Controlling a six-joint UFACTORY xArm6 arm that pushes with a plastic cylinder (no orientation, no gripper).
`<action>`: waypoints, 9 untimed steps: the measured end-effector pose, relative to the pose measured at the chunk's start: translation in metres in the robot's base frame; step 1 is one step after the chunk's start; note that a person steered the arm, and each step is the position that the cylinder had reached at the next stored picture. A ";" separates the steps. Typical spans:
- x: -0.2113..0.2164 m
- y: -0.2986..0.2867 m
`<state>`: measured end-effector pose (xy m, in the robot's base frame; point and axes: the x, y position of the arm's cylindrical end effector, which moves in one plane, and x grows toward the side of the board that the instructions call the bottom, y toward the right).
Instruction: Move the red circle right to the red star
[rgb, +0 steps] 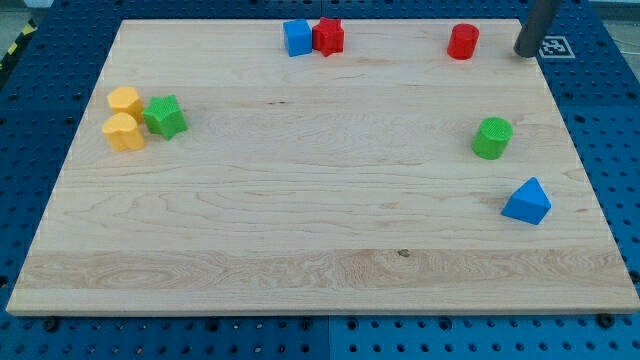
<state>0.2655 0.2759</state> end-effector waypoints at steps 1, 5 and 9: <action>-0.001 -0.001; -0.017 -0.048; -0.017 -0.097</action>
<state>0.2484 0.1790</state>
